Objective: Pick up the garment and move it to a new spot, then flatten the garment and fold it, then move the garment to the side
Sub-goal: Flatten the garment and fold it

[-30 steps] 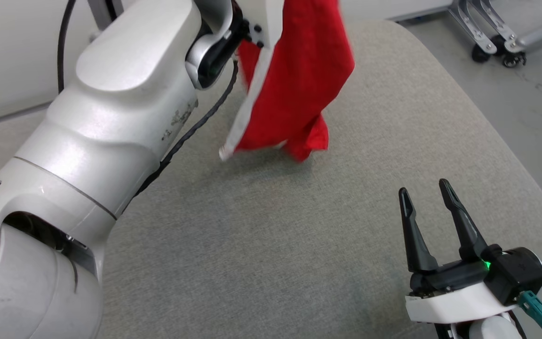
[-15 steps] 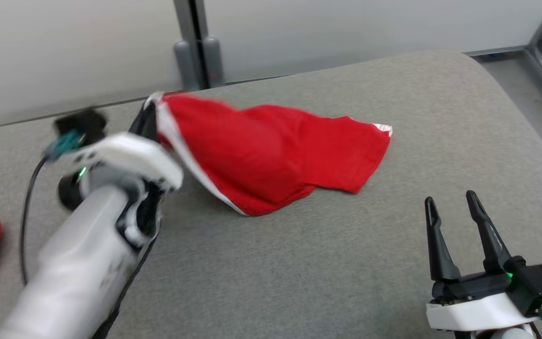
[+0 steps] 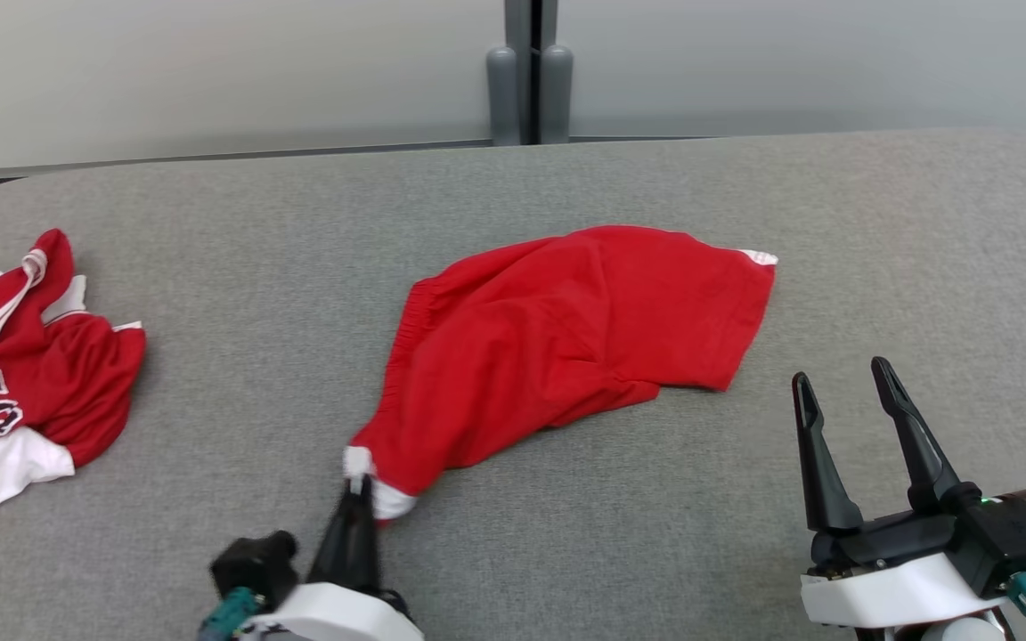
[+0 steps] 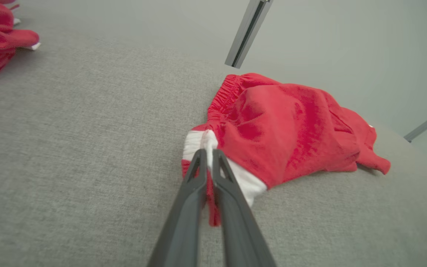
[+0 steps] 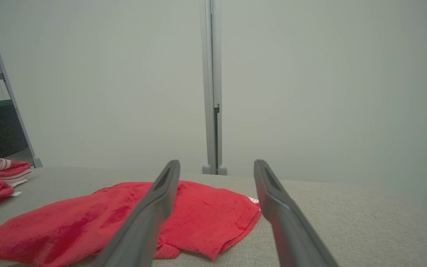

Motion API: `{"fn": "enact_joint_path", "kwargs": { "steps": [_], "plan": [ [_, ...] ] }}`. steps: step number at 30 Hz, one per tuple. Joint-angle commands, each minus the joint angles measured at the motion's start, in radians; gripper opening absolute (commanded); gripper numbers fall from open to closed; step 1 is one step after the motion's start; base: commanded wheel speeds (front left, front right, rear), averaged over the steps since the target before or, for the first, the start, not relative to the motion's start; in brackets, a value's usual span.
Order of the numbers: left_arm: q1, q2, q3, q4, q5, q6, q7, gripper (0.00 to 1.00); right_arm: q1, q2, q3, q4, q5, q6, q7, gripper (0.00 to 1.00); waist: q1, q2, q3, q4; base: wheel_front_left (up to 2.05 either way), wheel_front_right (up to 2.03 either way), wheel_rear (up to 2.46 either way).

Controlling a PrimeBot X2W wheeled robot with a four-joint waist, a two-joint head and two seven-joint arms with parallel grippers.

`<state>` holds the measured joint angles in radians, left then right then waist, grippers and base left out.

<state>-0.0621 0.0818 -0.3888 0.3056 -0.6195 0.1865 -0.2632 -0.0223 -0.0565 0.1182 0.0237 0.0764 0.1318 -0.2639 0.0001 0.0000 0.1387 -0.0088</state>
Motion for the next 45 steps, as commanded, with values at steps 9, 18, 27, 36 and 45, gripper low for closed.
{"fn": "enact_joint_path", "kwargs": {
  "steps": [9,18,27,36,45],
  "plan": [
    [0.026,0.117,-0.079,-0.113,0.144,-0.020,0.047,1.00,0.014,-0.018,0.017,0.005,-0.002,-0.002,-0.001,1.00,-0.0001,0.0000,-0.020,0.032,0.00,0.00,0.00],
    [-0.055,0.339,-0.060,-0.129,0.216,-0.064,0.180,1.00,-0.003,-0.022,0.039,0.008,0.004,-0.002,-0.001,1.00,-0.0001,0.0000,-0.003,0.003,0.00,0.00,0.00],
    [-0.159,0.316,-0.140,0.064,0.196,-0.213,0.209,1.00,-0.027,-0.029,0.026,-0.002,0.007,-0.002,-0.001,1.00,-0.0001,0.0000,0.044,-0.045,0.00,0.00,0.00],
    [-0.190,0.290,-0.201,0.100,0.218,-0.260,0.177,1.00,-0.023,-0.030,0.027,-0.002,0.007,-0.002,-0.001,1.00,-0.0001,0.0000,0.053,-0.059,0.00,0.00,0.00],
    [-0.202,0.291,-0.244,0.094,0.235,-0.266,0.186,0.56,-0.016,-0.031,0.032,0.002,0.010,-0.002,-0.001,1.00,-0.0001,0.0000,0.040,-0.065,0.00,0.00,0.00]
  ]
}}
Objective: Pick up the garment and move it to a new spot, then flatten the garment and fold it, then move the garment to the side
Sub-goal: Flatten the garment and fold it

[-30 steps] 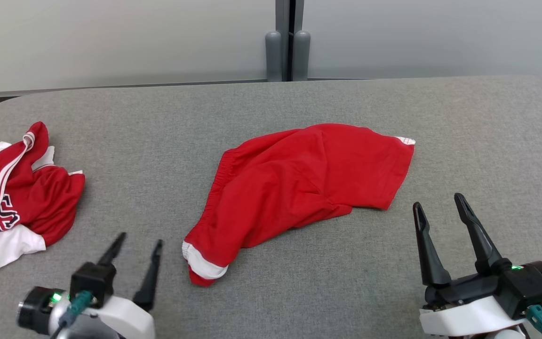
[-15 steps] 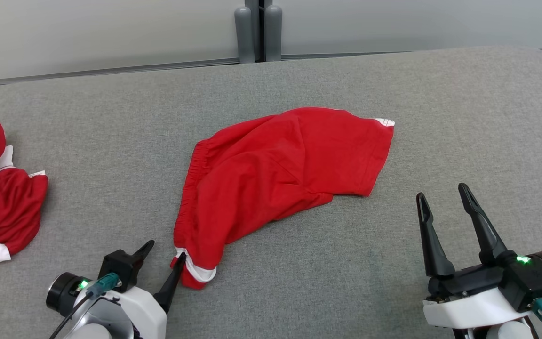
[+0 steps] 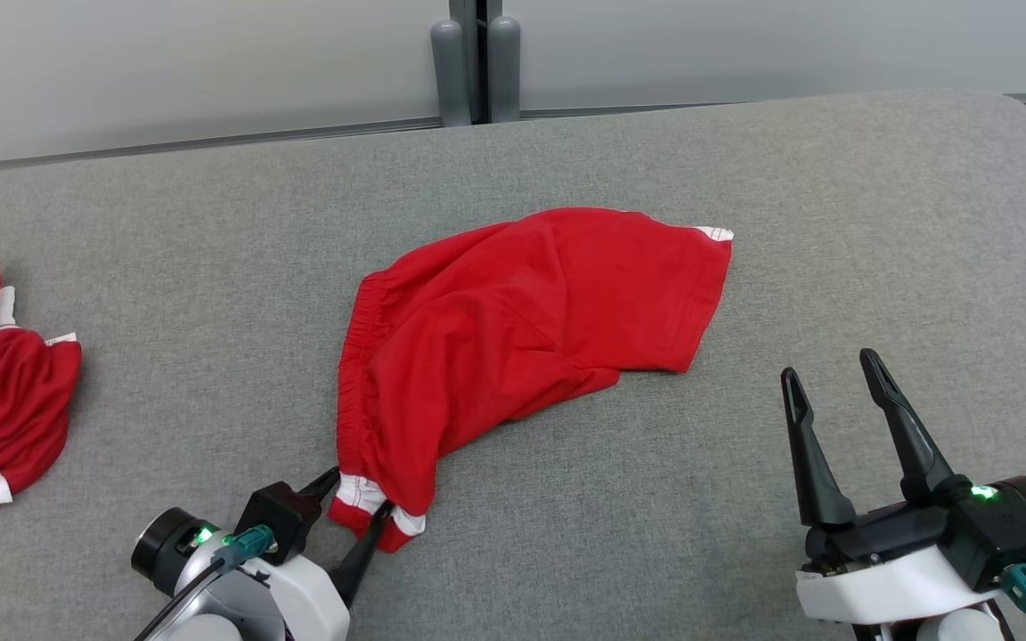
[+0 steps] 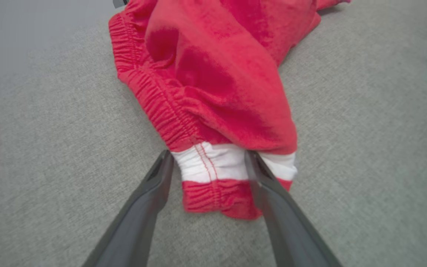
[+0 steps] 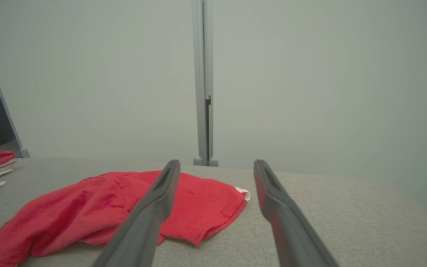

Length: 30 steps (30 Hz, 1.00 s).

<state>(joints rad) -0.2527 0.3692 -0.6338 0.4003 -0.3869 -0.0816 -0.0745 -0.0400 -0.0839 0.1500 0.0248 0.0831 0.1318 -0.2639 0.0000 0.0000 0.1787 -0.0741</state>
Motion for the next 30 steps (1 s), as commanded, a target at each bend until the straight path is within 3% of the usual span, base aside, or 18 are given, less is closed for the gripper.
{"fn": "enact_joint_path", "kwargs": {
  "steps": [1,4,6,8,14,20,24,30],
  "plan": [
    [-0.011,0.005,0.002,-0.002,0.002,0.005,0.001,0.43,0.003,-0.003,0.001,0.002,0.004,-0.002,-0.001,1.00,0.0000,0.0000,-0.002,-0.001,0.00,0.00,0.00],
    [0.000,0.014,0.002,-0.012,-0.007,0.014,0.023,0.38,0.006,-0.002,0.002,0.002,0.004,-0.002,-0.001,1.00,0.0000,0.0000,-0.007,-0.005,0.00,0.00,0.00],
    [0.015,0.020,0.002,-0.028,-0.017,0.014,0.048,0.23,0.009,-0.001,0.001,0.001,0.005,-0.002,-0.001,1.00,0.0000,0.0000,-0.009,-0.006,0.00,0.00,0.00],
    [0.025,0.029,0.005,-0.054,-0.029,0.018,0.071,0.00,0.011,0.002,-0.001,0.000,0.006,-0.002,-0.001,1.00,0.0000,0.0000,-0.010,-0.006,0.00,0.00,0.00],
    [0.064,0.061,0.022,-0.163,-0.070,0.042,0.153,0.00,0.016,0.009,-0.007,0.001,0.010,-0.002,-0.001,1.00,0.0000,0.0000,-0.017,-0.006,0.00,0.00,0.00],
    [0.049,0.016,0.073,-0.406,-0.297,-0.009,0.259,0.00,0.002,0.020,-0.010,0.003,0.015,-0.002,-0.001,1.00,0.0000,0.0000,-0.033,-0.025,0.00,0.00,0.00],
    [-0.062,-0.018,0.099,-0.544,-0.427,-0.019,0.379,0.00,-0.017,0.027,-0.010,0.004,0.023,-0.002,-0.001,1.00,0.0000,0.0000,-0.034,-0.065,0.00,0.00,0.00],
    [-0.343,-0.117,0.132,-0.585,-0.519,0.021,0.518,0.00,-0.031,0.032,-0.030,0.006,0.065,-0.002,-0.001,1.00,0.0000,0.0000,-0.031,-0.172,0.00,0.00,0.00]
  ]
}}
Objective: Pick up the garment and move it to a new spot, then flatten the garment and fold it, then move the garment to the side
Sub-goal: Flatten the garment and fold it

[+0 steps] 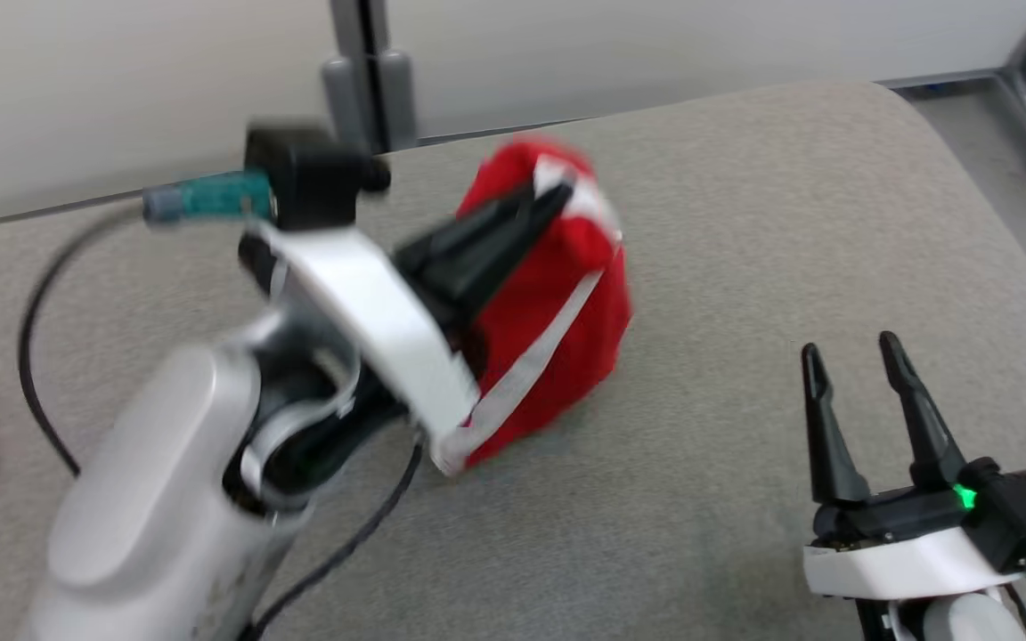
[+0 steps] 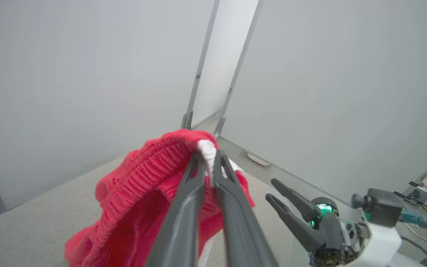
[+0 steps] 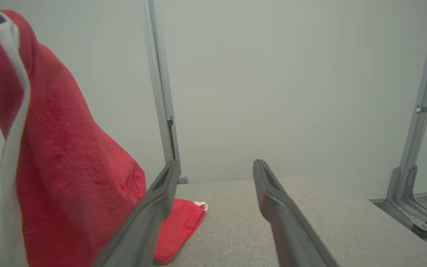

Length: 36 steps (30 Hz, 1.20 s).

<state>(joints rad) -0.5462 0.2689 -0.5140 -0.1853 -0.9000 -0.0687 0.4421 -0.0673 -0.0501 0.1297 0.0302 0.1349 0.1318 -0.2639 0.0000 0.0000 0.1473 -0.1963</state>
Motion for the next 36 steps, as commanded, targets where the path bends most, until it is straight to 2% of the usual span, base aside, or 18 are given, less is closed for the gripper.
{"fn": "enact_joint_path", "kwargs": {
  "steps": [1,3,6,7,11,13,17,21,26,29,33,34,35,36],
  "plan": [
    [-0.100,-0.040,0.016,0.008,-0.008,0.014,0.008,0.00,0.002,-0.002,-0.016,0.003,0.023,-0.002,-0.001,1.00,0.0000,0.0000,-0.001,-0.066,0.00,0.00,0.00],
    [-0.191,-0.075,0.018,0.028,0.000,0.023,0.021,0.00,0.012,-0.001,-0.033,0.002,0.039,-0.002,-0.001,1.00,0.0000,0.0000,-0.005,-0.090,0.00,0.00,0.00],
    [-0.282,-0.082,0.018,0.061,0.029,0.028,0.035,0.00,0.020,-0.001,-0.055,-0.001,0.045,-0.002,-0.001,1.00,0.0000,0.0000,-0.013,-0.108,0.00,0.00,0.00],
    [-0.294,-0.064,0.025,0.076,0.049,0.037,0.038,0.00,0.024,-0.001,-0.065,-0.006,0.045,-0.002,-0.001,1.00,0.0000,0.0000,-0.014,-0.108,0.00,0.00,0.00],
    [-0.206,-0.020,0.031,0.092,0.058,0.057,0.040,0.00,0.037,-0.001,-0.075,-0.008,0.035,-0.002,-0.001,1.00,0.0000,0.0000,-0.007,-0.094,0.00,0.00,0.00],
    [-0.136,0.019,0.037,0.089,0.064,0.063,0.026,0.00,0.045,-0.001,-0.072,-0.010,0.041,-0.002,-0.001,1.00,0.0000,0.0000,0.008,-0.078,0.00,0.00,0.00],
    [0.022,0.084,0.042,0.102,0.071,0.051,-0.020,0.00,0.074,-0.001,-0.030,0.030,0.115,-0.002,-0.001,1.00,0.0000,0.0000,0.053,-0.039,0.00,0.00,0.00],
    [0.128,0.122,0.062,0.137,0.057,0.030,-0.083,0.00,0.054,-0.005,0.039,0.143,0.270,-0.002,-0.001,1.00,0.0000,0.0000,0.091,-0.008,0.00,0.00,0.00],
    [0.180,0.139,0.079,0.187,0.075,0.015,-0.157,0.00,-0.019,-0.086,0.243,0.240,0.552,-0.002,-0.001,1.00,0.0000,0.0000,0.124,0.025,0.00,0.00,0.00],
    [0.189,0.135,0.075,0.210,0.076,0.007,-0.179,0.00,-0.060,-0.126,0.326,0.290,0.646,-0.002,-0.001,1.00,0.0000,0.0000,0.132,0.044,0.00,0.00,0.00],
    [0.182,0.123,0.066,0.231,0.082,0.000,-0.196,0.00,-0.091,-0.156,0.388,0.323,0.724,-0.002,-0.001,1.00,0.0000,0.0000,0.135,0.068,0.00,0.00,0.00],
    [0.180,0.121,0.064,0.235,0.082,-0.001,-0.198,0.00,-0.097,-0.161,0.396,0.323,0.737,-0.002,-0.001,0.91,0.0000,0.0000,0.135,0.071,0.00,0.00,0.00],
    [0.178,0.120,0.062,0.240,0.085,-0.003,-0.203,0.00,-0.101,-0.165,0.400,0.316,0.749,-0.002,-0.001,0.47,0.0000,0.0000,0.134,0.075,0.00,0.00,0.00],
    [0.177,0.121,0.060,0.245,0.087,-0.004,-0.209,0.00,-0.101,-0.170,0.403,0.310,0.759,-0.002,-0.001,0.27,0.0000,0.0000,0.133,0.077,0.00,0.00,0.00]
  ]
}}
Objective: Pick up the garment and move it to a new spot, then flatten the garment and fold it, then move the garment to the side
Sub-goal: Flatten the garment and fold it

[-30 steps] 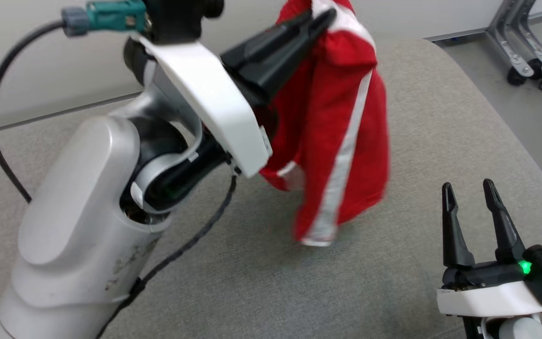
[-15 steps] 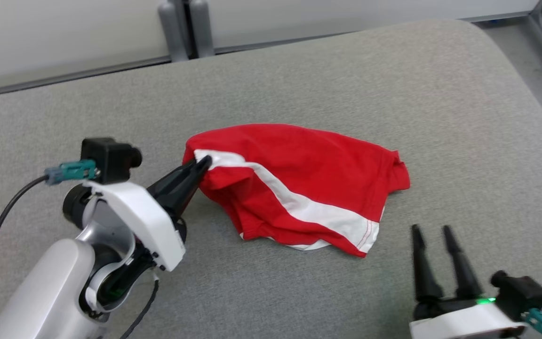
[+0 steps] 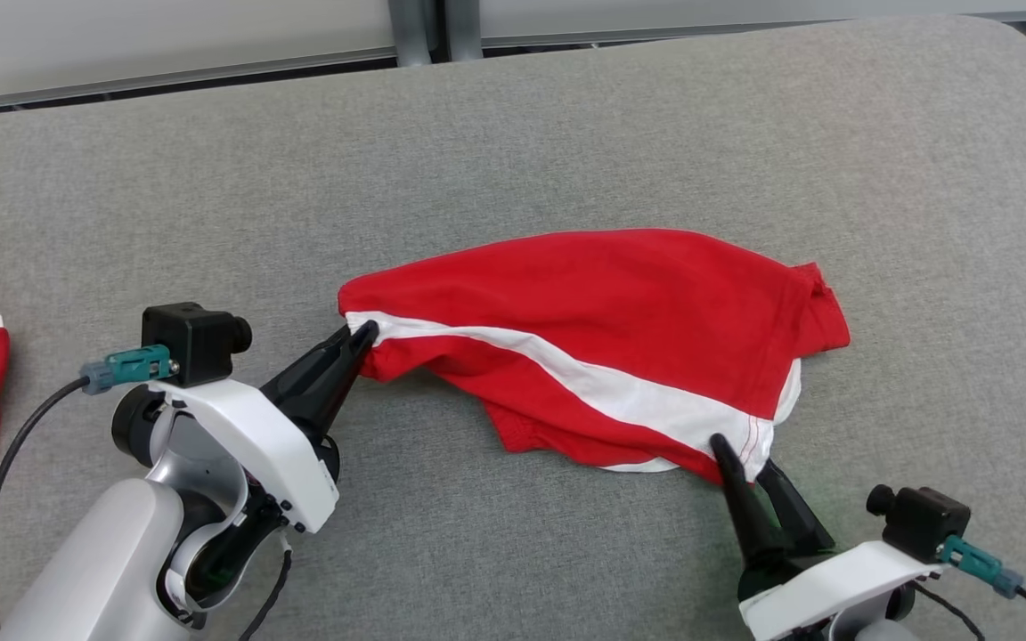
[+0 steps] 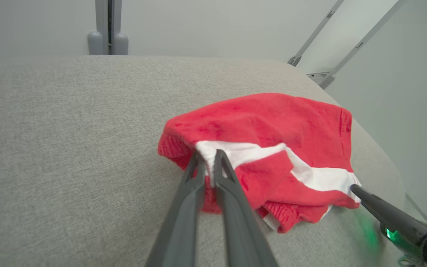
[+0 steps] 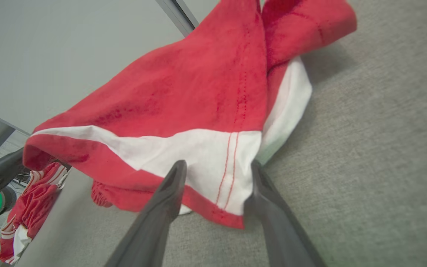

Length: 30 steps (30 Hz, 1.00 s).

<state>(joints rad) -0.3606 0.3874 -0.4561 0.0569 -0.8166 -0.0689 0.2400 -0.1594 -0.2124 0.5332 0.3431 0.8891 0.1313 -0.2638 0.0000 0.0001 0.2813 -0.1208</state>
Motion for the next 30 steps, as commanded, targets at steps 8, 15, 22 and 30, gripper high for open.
{"fn": "enact_joint_path", "kwargs": {
  "steps": [8,15,22,30],
  "plan": [
    [0.018,-0.004,-0.021,0.058,0.030,-0.014,-0.051,0.16,0.038,-0.059,-0.108,-0.092,0.002,-0.001,-0.001,0.00,0.0000,-0.0001,-0.014,0.004,0.00,0.00,0.00],
    [0.054,-0.047,-0.060,0.076,0.018,-0.032,-0.107,1.00,0.059,-0.124,-0.215,-0.093,-0.107,-0.001,-0.001,0.00,0.0000,-0.0001,-0.031,-0.010,0.00,0.00,0.00],
    [0.146,-0.018,-0.045,0.028,-0.080,-0.048,-0.093,1.00,0.037,-0.178,-0.270,-0.053,-0.215,-0.001,-0.001,0.00,0.0000,-0.0001,-0.054,-0.007,0.00,0.00,0.00],
    [0.188,0.057,-0.146,-0.018,-0.058,-0.062,-0.093,1.00,0.037,-0.184,-0.301,0.000,-0.299,-0.001,-0.001,0.00,0.0000,-0.0001,-0.058,0.035,0.00,0.00,0.00]
  ]
}}
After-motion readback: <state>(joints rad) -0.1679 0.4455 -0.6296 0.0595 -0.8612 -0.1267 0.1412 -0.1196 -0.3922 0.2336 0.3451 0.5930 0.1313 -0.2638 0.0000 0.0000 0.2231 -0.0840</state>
